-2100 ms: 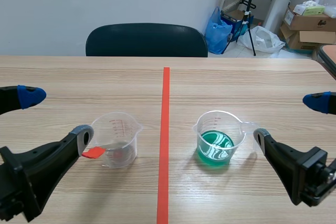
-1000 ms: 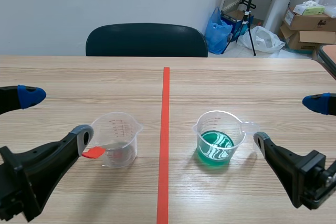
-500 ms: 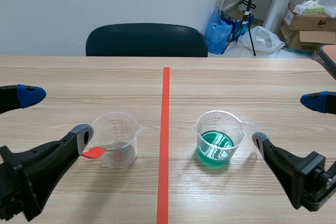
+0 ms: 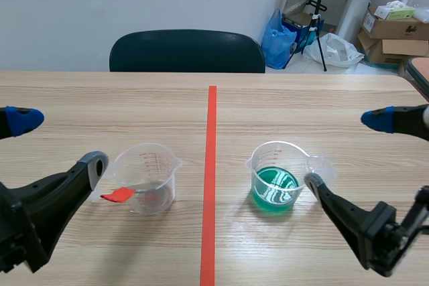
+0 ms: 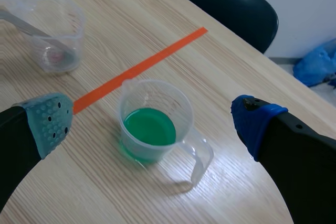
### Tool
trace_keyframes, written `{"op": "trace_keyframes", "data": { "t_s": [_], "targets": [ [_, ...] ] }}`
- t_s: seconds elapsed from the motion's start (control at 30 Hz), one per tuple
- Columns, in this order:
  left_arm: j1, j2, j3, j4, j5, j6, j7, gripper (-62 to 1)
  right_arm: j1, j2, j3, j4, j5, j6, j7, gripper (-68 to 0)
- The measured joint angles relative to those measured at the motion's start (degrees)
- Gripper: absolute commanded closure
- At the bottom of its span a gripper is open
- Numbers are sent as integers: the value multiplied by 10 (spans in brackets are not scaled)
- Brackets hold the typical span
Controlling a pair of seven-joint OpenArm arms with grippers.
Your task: Do the redox reaction experiment
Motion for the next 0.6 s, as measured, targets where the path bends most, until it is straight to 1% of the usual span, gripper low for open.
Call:
{"op": "trace_keyframes", "data": {
  "t_s": [0.1, 0.17, 0.2, 0.27, 0.3, 0.43, 0.53, 0.6],
  "targets": [
    [20, 0, -17, -1, 2, 0, -18, -623, 22, 0, -28, 0, -28, 2, 0, -623],
    [33, 0, -29, -1, 2, 0, -29, -623, 38, 0, -50, 0, -56, 4, 0, -623],
    [40, -2, -35, -1, 2, 0, -33, -623, 47, 0, -62, 0, -71, 10, 0, -623],
    [57, -12, -45, -1, 2, 0, -38, -623, 66, 0, -86, 0, -100, 31, 0, -623],
    [66, -17, -49, -1, 3, 0, -39, -623, 74, 2, -100, 0, -107, 35, 0, -623],
    [109, -21, -72, -3, 52, 2, -61, -623, 103, 3, -155, 0, -112, 36, 0, -623],
    [144, -21, -89, -20, 87, 21, -105, -623, 134, 3, -200, -11, -112, 38, 0, -623],
    [168, -21, -102, -34, 95, 31, -125, -623, 158, 3, -229, -28, -112, 38, 0, -623]
  ]
}}
